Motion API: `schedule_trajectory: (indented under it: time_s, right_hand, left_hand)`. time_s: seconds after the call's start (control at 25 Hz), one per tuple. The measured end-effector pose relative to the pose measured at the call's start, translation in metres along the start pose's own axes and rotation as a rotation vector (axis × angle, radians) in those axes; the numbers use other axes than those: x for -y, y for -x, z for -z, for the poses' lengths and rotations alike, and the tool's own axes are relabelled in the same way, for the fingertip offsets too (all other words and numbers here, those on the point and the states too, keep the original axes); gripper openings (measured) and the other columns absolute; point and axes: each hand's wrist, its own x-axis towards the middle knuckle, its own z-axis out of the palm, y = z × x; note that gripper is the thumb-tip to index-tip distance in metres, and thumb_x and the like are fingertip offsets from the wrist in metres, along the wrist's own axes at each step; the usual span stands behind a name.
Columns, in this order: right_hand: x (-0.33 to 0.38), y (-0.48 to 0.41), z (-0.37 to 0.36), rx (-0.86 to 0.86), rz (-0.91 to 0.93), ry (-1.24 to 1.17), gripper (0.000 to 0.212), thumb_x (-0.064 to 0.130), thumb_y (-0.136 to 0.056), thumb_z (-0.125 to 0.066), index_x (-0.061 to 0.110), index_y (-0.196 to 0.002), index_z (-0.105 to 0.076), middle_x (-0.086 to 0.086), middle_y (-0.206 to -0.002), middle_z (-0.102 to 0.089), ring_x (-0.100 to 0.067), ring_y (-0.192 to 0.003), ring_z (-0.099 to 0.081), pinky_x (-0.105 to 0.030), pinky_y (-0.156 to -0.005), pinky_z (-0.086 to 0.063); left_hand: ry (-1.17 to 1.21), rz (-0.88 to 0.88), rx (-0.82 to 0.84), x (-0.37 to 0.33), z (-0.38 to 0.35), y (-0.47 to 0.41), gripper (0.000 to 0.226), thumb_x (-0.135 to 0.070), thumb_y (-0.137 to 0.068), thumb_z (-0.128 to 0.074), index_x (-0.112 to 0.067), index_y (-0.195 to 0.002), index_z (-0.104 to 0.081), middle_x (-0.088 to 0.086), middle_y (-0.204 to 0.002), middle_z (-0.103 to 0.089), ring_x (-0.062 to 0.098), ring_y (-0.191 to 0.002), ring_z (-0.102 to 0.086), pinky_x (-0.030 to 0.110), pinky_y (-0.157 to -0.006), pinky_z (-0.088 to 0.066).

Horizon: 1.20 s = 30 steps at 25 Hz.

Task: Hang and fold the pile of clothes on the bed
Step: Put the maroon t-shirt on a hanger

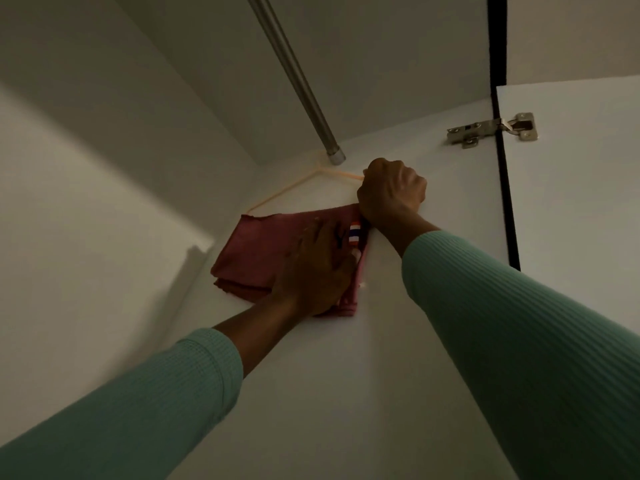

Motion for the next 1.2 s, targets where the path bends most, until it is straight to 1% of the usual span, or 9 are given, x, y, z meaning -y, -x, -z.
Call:
schedule_trajectory:
  time_s: [0.16, 0.32, 0.44, 0.52, 0.64, 0.76, 0.88, 0.96, 1.2]
  right_hand:
    - [-0.004, 0.017, 0.004, 0.019, -0.097, -0.09, 0.024, 0.025, -0.107, -0.052, 0.009, -0.123, -0.061, -0.011, -0.109, -0.065, -0.029, -0.099, -0.063, -0.038, -0.075, -0.044]
    - [-0.015, 0.046, 0.012, 0.052, -0.145, -0.154, 0.016, 0.023, -0.107, -0.053, 0.011, -0.115, -0.06, -0.007, -0.098, -0.056, -0.026, -0.089, -0.056, -0.039, -0.074, -0.042]
    - [-0.023, 0.062, 0.026, 0.084, -0.215, -0.295, 0.015, 0.029, -0.105, -0.054, 0.015, -0.11, -0.056, -0.005, -0.1, -0.062, -0.025, -0.088, -0.062, -0.036, -0.072, -0.044]
    - [-0.029, 0.081, 0.035, 0.12, -0.201, -0.36, 0.025, 0.035, -0.103, -0.056, 0.016, -0.118, -0.05, -0.003, -0.103, -0.062, -0.023, -0.086, -0.062, -0.032, -0.064, -0.042]
    - [-0.04, 0.124, 0.055, 0.134, -0.137, -0.416, 0.049, 0.041, -0.099, -0.061, 0.02, -0.136, -0.038, 0.001, -0.113, -0.051, -0.02, -0.088, -0.053, -0.03, -0.06, -0.035]
    - [-0.058, 0.169, 0.086, 0.121, -0.032, -0.306, 0.06, 0.042, -0.099, -0.062, 0.023, -0.147, -0.032, -0.002, -0.129, -0.047, -0.017, -0.092, -0.054, -0.023, -0.058, -0.034]
    - [-0.079, 0.218, 0.127, 0.151, 0.108, -0.157, 0.064, 0.043, -0.098, -0.064, 0.023, -0.151, -0.033, -0.004, -0.14, -0.044, -0.02, -0.108, -0.056, -0.027, -0.074, -0.042]
    - [-0.093, 0.252, 0.163, 0.191, 0.144, -0.107, 0.063, 0.04, -0.097, -0.065, 0.022, -0.15, -0.036, -0.006, -0.14, -0.045, -0.023, -0.114, -0.055, -0.03, -0.083, -0.045]
    - [-0.143, 0.372, 0.303, 0.315, -0.006, -0.046, 0.056, 0.037, -0.096, -0.066, 0.022, -0.145, -0.044, -0.003, -0.142, -0.046, -0.022, -0.118, -0.055, -0.029, -0.078, -0.045]
  left_hand:
    - [0.014, -0.047, 0.03, 0.009, -0.005, 0.018, 0.084, -0.076, -0.091, -0.031, -0.032, -0.161, -0.023, 0.001, -0.167, -0.032, 0.024, -0.156, -0.028, 0.055, -0.123, -0.032]
    - [-0.027, -0.027, 0.059, 0.005, -0.006, 0.065, 0.091, -0.077, -0.088, -0.026, -0.029, -0.166, -0.015, -0.001, -0.174, -0.015, 0.019, -0.161, -0.01, 0.052, -0.128, -0.02]
    - [0.093, 0.021, 0.062, 0.0, 0.004, 0.076, 0.084, -0.075, -0.089, -0.038, -0.034, -0.162, -0.027, -0.005, -0.168, -0.031, 0.018, -0.152, -0.032, 0.052, -0.122, -0.035]
    - [0.216, 0.069, 0.04, -0.008, 0.013, 0.082, 0.077, -0.077, -0.088, -0.043, -0.039, -0.155, -0.037, -0.007, -0.158, -0.044, 0.017, -0.138, -0.05, 0.052, -0.111, -0.048]
    - [0.261, 0.056, -0.036, -0.025, 0.02, 0.103, 0.072, -0.075, -0.089, -0.046, -0.035, -0.148, -0.047, -0.006, -0.166, -0.033, 0.019, -0.142, -0.048, 0.053, -0.109, -0.05]
    - [0.27, -0.033, -0.049, -0.056, 0.026, 0.128, 0.064, -0.069, -0.091, -0.053, -0.034, -0.144, -0.051, -0.005, -0.168, -0.029, 0.018, -0.153, -0.033, 0.054, -0.113, -0.046]
    - [0.313, -0.101, -0.012, -0.095, 0.033, 0.161, 0.056, -0.059, -0.091, -0.058, -0.035, -0.141, -0.054, -0.01, -0.171, -0.021, 0.008, -0.156, -0.021, 0.034, -0.116, -0.033]
    - [0.348, -0.13, 0.016, -0.126, 0.042, 0.187, 0.054, -0.056, -0.093, -0.058, -0.033, -0.142, -0.055, -0.012, -0.172, -0.019, 0.003, -0.155, -0.021, 0.029, -0.112, -0.032]
    - [0.549, -0.139, 0.176, -0.252, 0.053, 0.292, 0.049, -0.048, -0.097, -0.058, -0.026, -0.141, -0.058, -0.013, -0.171, -0.023, -0.007, -0.15, -0.028, 0.034, -0.112, -0.039]
